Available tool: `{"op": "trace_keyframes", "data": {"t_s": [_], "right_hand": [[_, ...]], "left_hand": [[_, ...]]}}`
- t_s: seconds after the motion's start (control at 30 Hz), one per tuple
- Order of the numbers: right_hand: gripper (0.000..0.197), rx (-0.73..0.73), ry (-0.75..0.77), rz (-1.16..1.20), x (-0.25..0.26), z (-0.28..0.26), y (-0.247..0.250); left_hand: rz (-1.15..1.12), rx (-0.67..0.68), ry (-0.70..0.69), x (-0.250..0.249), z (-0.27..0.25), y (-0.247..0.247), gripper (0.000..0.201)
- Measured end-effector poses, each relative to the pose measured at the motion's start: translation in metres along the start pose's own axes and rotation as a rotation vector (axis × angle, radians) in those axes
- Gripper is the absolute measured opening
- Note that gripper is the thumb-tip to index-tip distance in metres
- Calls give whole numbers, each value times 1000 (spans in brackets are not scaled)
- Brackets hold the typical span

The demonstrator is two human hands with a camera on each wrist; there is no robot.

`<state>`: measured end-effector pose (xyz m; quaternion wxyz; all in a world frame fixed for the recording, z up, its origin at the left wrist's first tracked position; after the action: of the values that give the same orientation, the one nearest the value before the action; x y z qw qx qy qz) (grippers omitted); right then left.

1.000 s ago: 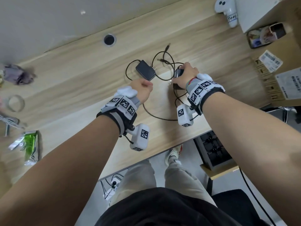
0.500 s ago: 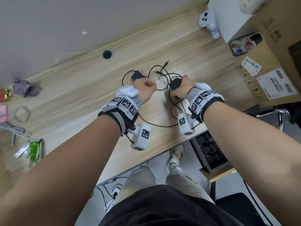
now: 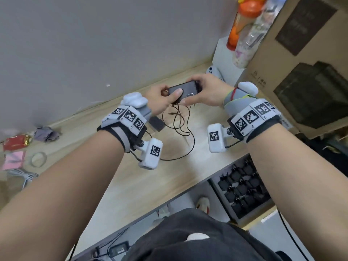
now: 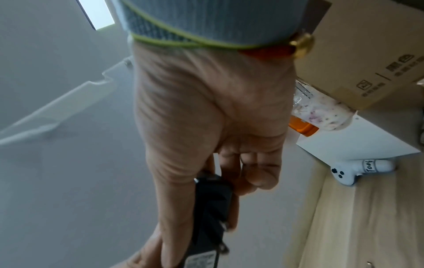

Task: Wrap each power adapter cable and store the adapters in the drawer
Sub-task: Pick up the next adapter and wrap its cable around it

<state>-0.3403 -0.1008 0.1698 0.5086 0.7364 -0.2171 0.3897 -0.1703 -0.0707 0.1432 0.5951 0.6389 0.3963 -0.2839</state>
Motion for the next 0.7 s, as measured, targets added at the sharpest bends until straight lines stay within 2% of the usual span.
{"op": "trace_keyframes", "data": {"t_s": [0.1, 0.2, 0.33, 0.4, 0.53, 0.6, 0.7], "right_hand": [[27, -112, 7, 108, 11, -2, 16], [30, -184, 20, 148, 22, -3, 27], [16, -134, 105, 163, 42, -6, 21], [16, -136, 124, 223, 47, -4, 15], [22, -157, 54, 426, 46, -5, 3], [29, -82, 14, 382, 42, -8, -7], [28, 13, 18, 290, 41, -13, -18]], "left_hand": [[-24, 5, 3, -14, -1, 14, 41], [-4, 52, -20, -25, -7, 22, 36], [-108, 7, -88, -46, -12, 32, 44], [-153, -18, -96, -52, -12, 33, 44], [-363, -139, 5, -54, -14, 37, 42], [-466, -172, 72, -55, -15, 39, 39], [-579, -196, 141, -54, -17, 40, 38]]}}
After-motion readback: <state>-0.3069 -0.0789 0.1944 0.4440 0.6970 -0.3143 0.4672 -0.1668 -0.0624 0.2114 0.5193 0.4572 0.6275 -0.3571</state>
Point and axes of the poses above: each hand's wrist, its own z-axis towards the middle knuckle, its own y-axis out of the back of the hand, x = y × z, the point moved 4 cm from there along z, towards the middle knuckle, and after that the axes turned 8 degrees about -x, right-handed, at the moved point
